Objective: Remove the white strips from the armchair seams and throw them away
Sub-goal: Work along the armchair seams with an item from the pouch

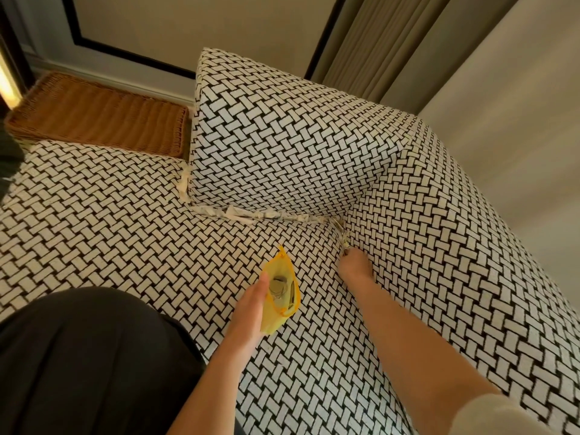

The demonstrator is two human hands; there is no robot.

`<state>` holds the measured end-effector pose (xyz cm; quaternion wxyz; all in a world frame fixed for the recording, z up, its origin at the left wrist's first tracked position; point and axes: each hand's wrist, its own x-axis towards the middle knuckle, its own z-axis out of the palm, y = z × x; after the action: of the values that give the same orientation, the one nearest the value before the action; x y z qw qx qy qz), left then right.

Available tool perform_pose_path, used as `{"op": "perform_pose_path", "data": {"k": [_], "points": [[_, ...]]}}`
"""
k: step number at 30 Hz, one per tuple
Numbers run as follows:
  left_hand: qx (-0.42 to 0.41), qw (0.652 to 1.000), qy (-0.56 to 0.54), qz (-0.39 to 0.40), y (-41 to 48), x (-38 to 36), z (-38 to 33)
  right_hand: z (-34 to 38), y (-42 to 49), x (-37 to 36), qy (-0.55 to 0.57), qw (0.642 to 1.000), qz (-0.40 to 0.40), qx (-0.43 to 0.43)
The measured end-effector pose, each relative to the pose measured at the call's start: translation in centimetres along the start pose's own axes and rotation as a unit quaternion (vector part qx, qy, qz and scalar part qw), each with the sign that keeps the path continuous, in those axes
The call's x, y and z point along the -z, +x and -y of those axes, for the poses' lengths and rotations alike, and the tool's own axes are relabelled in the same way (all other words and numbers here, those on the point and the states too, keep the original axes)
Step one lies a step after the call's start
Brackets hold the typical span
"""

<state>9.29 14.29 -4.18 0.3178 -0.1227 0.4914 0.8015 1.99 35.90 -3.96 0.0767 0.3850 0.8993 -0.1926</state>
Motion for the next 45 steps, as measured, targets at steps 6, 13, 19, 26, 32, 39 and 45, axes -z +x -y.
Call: {"op": "perform_pose_path", "data": {"k": [6,13,19,26,32,39,45], "points": [[0.004,1.0,0.004,-0.01,0.0,-0.2,0.0,-1.7,-2.2,-1.8,-0.06,0.985,-0.154,0.054],[-0.012,0.996,0.082,-0.009,-1.1,-0.5,0.2,-2.8,-6.5,-1.7,-0.105,0.969,-0.133,0.178],[-0.013,0.993,0.117,-0.002,-2.6,-1.2,0.4,-2.9,-13.9,0.0,0.331,0.931,-0.039,0.148],[-0.019,0.99,0.143,-0.006,-3.7,-1.9,2.5,-3.1,-19.4,2.6,0.344,0.912,0.016,0.223],[-0.022,0.99,0.136,-0.008,-4.9,-2.4,4.1,-7.6,-15.0,1.9,0.264,0.956,-0.012,0.126],[-0.024,0.986,0.162,-0.002,-4.7,-1.9,4.4,-8.6,-8.6,1.1,0.018,0.995,0.071,0.065],[-0.026,0.99,0.138,-0.004,-4.4,-1.8,4.6,-7.8,-6.1,1.3,0.003,0.997,0.049,0.062]]}}
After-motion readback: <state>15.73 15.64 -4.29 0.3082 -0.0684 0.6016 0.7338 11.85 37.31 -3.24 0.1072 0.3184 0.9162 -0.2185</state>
